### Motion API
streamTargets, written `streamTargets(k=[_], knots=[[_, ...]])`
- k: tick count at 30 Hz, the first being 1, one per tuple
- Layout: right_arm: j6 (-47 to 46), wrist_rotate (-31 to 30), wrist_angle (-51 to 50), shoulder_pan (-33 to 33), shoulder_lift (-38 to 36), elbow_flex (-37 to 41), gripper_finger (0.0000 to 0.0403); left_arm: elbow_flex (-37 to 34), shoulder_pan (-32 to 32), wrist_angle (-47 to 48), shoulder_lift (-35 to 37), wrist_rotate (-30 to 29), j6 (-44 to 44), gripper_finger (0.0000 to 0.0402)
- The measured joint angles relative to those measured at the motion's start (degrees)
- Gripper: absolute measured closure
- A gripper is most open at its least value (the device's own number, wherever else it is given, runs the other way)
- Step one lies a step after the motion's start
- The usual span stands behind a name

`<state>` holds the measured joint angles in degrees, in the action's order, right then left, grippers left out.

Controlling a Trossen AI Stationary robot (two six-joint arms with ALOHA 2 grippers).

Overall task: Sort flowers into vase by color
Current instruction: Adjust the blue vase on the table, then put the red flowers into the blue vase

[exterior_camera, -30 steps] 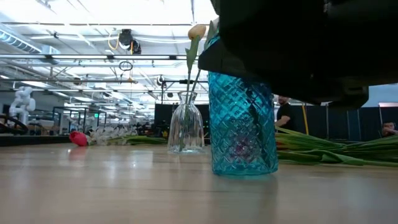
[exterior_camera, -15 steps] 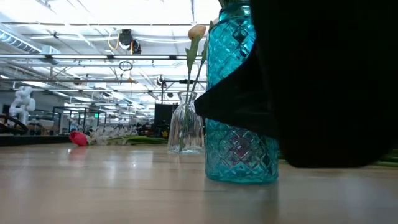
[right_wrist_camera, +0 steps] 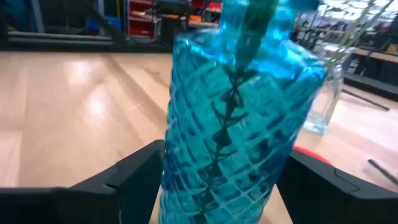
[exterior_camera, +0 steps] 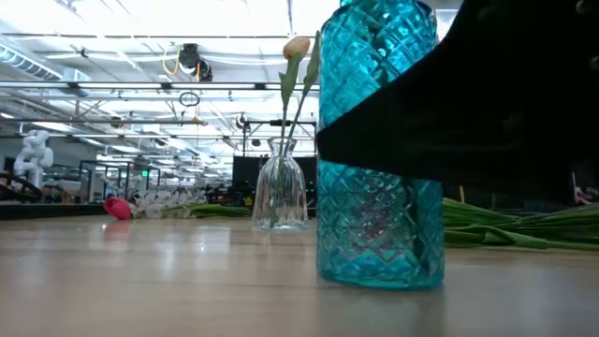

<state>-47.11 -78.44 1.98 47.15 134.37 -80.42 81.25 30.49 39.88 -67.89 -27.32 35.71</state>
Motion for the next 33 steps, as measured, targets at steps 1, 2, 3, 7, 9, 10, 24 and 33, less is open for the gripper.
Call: streamTargets(k=[1, 2, 3, 7, 9, 10, 24, 33], knots=[[0.0, 0.8, 0.0, -0.1, 0.0, 0.0, 0.0122, 0.0, 0.3, 0.0, -0.2, 0.0, 0.0, 0.0236], [0.0, 1.3, 0.0, -0.1, 0.0, 0.0, 0.0122, 0.0, 0.5, 0.0, -0.3, 0.0, 0.0, 0.0236], [0.4, 1.7, 0.0, -0.1, 0.0, 0.0, 0.0122, 0.0, 0.7, 0.0, -0.4, 0.0, 0.0, 0.0236], [2.4, 2.0, 0.1, -0.1, -0.1, 0.0, 0.0121, 0.0, 1.5, 0.0, -0.4, 0.0, 0.0, 0.0236], [3.0, 2.3, 0.0, -0.1, -0.1, 0.0, 0.0118, 0.0, 1.5, 0.1, -0.4, 0.0, 0.0, 0.0236], [3.3, 2.8, 0.0, -0.1, -0.1, 0.0, 0.0115, 0.0, 1.5, 0.1, -0.4, 0.0, 0.0, 0.0236], [9.2, 6.6, -1.2, 0.3, -2.6, 0.0, 0.0021, 0.0, 1.5, 3.4, -0.4, -0.2, -1.5, 0.0236], [4.9, 11.8, -15.7, 1.9, -12.7, 0.0, 0.0016, 0.0, 1.5, 11.9, -0.4, -0.6, 1.5, 0.0236]])
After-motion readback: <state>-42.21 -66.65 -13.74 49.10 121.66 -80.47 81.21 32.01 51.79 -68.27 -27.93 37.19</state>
